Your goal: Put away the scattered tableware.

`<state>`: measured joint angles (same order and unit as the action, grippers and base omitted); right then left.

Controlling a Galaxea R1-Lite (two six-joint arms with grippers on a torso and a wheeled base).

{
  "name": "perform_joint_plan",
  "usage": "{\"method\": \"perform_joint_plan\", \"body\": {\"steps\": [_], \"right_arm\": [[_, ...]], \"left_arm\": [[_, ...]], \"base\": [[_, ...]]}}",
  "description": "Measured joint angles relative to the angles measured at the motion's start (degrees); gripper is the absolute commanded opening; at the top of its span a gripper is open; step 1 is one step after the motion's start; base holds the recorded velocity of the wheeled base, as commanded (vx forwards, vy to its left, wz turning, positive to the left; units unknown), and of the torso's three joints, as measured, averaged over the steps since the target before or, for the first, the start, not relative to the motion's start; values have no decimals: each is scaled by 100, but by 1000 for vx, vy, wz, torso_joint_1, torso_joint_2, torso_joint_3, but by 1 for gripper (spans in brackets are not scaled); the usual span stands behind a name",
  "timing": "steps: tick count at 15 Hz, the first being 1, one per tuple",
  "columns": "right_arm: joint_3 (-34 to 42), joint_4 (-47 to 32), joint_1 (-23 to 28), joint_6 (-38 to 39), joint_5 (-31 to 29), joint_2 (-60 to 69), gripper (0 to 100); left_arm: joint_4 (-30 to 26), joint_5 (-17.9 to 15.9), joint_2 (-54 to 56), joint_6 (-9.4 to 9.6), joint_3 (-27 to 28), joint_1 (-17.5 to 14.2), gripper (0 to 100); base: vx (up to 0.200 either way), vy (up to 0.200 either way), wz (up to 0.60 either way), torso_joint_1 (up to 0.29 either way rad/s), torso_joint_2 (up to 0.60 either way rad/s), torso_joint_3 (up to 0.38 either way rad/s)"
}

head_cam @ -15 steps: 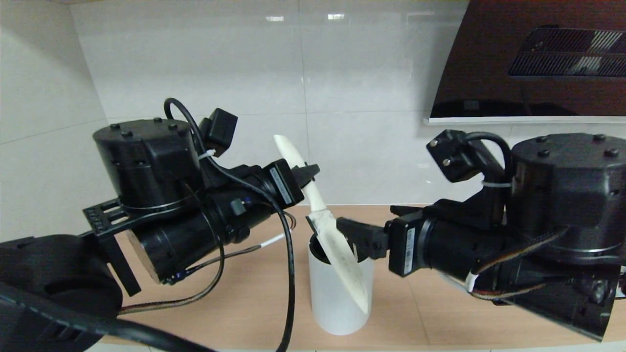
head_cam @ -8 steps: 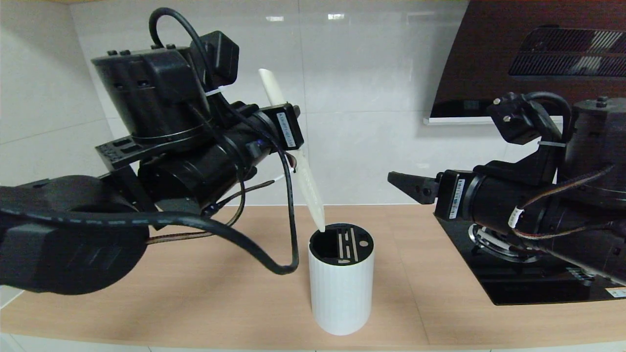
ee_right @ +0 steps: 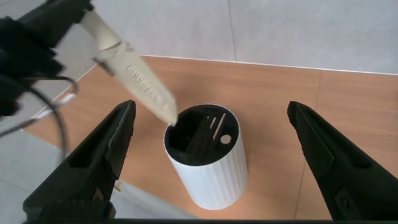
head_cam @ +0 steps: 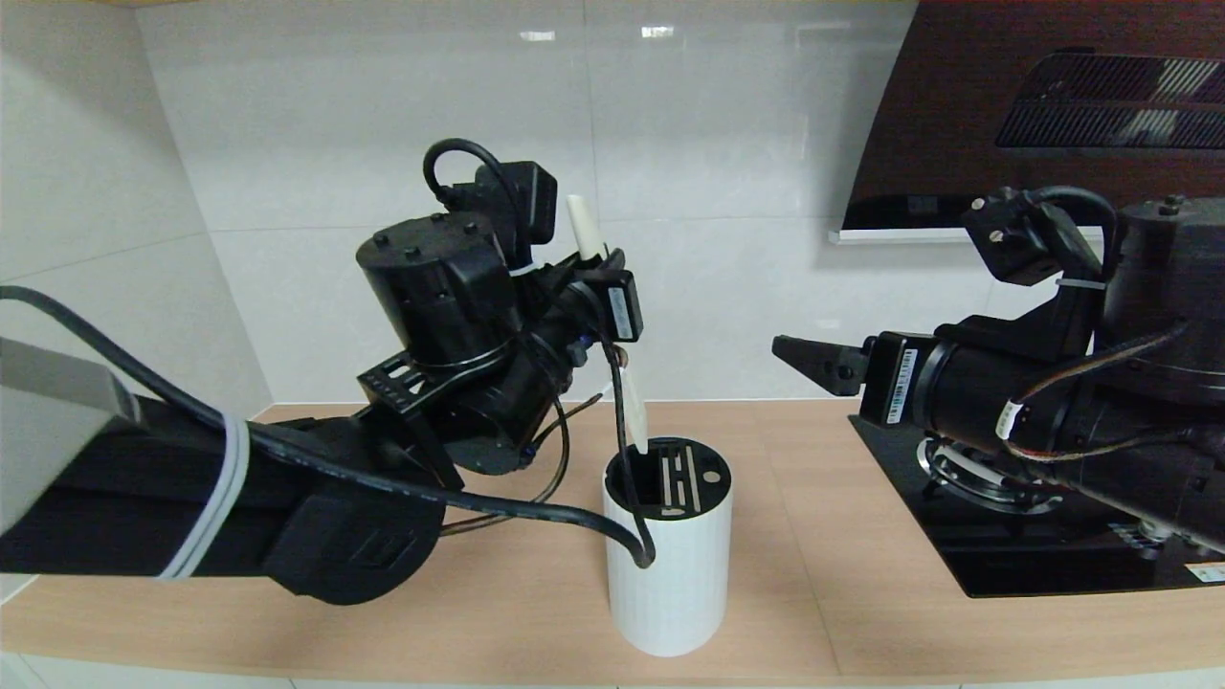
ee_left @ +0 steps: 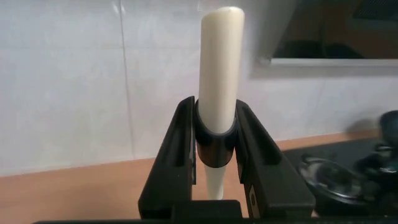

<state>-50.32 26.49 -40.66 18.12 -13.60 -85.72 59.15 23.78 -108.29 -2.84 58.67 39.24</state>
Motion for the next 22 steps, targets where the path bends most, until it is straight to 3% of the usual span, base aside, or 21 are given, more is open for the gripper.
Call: {"method": "perform_joint_plan", "body": {"steps": [2,6,11,18,20,22], "right_arm": [[18,2,-2,-2,4,-5,100],[30,2,0,0,4,-27,100],[66,2,-11,-9,9,-71,100],[74,5,-11,-11,6,-101,100],[82,5,-11,-13,6,-105,100],[94,6,-11,-46,6,-107,100]], "left_arm": [[202,16,-128,263,-178,11,0],[453,233,-393,291,-232,124,0],[555,602,-718,165,-33,171,0],[675,675,-1090,110,-2,347,0],[578,692,-1136,33,-96,372,0],[460,703,-1202,-158,-154,447,0]], "base": [[0,0,0,0,0,0],[0,0,0,0,0,0],[0,0,0,0,0,0],[0,0,0,0,0,0],[0,0,0,0,0,0],[0,0,0,0,0,0]]}}
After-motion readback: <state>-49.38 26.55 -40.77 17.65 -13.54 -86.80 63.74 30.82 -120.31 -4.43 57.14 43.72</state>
